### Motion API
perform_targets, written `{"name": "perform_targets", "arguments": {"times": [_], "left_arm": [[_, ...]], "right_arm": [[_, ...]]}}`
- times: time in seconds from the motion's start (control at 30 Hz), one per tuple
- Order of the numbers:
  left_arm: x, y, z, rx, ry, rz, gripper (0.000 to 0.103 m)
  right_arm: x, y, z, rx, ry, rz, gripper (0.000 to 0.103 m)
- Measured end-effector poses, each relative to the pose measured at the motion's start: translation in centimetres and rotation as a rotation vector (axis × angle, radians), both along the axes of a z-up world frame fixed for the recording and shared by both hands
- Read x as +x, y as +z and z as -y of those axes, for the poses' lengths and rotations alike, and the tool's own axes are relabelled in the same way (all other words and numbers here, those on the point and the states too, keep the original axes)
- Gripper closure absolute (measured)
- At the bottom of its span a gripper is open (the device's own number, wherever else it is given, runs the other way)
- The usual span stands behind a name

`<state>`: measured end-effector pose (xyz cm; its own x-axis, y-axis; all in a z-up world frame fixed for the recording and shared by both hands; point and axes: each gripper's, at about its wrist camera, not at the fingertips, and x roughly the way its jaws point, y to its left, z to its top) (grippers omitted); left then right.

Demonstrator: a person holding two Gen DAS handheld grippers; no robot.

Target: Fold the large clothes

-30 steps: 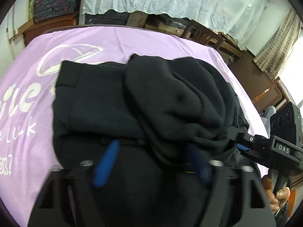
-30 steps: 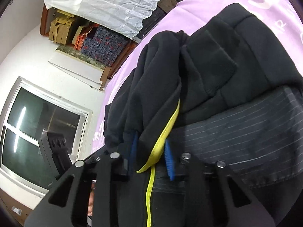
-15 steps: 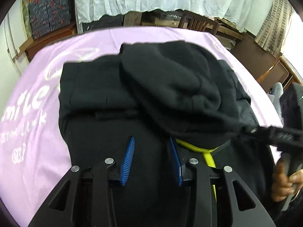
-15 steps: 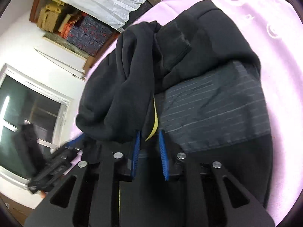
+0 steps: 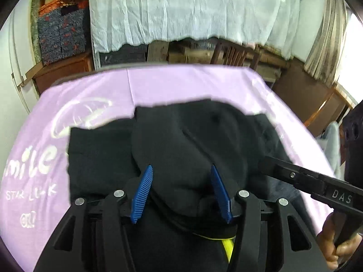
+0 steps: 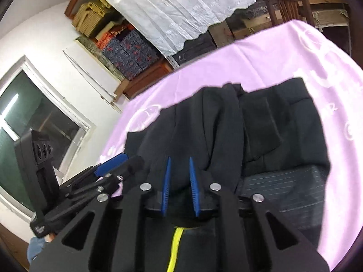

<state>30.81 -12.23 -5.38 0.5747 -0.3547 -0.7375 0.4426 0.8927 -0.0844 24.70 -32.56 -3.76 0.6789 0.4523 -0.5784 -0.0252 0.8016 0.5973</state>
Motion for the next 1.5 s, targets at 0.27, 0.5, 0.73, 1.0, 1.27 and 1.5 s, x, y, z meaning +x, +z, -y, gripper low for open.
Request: {"name": "perform_targets", "arguments": {"times": [0.27,0.5,0.73,1.0,1.27,1.5], "left_arm": [[-0.4,-4.6,0.6,0.150,-0.015,0.074,0.036],[-0.2,-4.2,-0.1,0.119,-0.028,0.051,0.035],[-1.7,-1.5,-2.1,0.024,-0.060,0.003,0.035],[-1.0,-4.8,-1.0,0.113,-0.063,-0.013,0.012],[0.6,-5.2,-2.2,0.036,-0.048,-0.101,0.005],[-0.1,-2.7,-3.6,-0.029,-0.040,-0.095,0.008]], "right_arm": [[0.4,-6.8,-0.6,0.004,0.014,-0.125,0.091],[0.6,-6.4,-1.3,-0.035,0.023,-0.115,0.091],[-1.9,-0.8,-2.5,-0.045,0.047,0.022,0.075],[-1.3,-4.5,-4.2,-0.101,0.106,-0.109,0.076],[-1.0,-5.2,-2.8,0.000,0.103,-0.127,0.076],[-1.6,-4.3,-0.9,0.109,0.074,-0.118,0.064]]}}
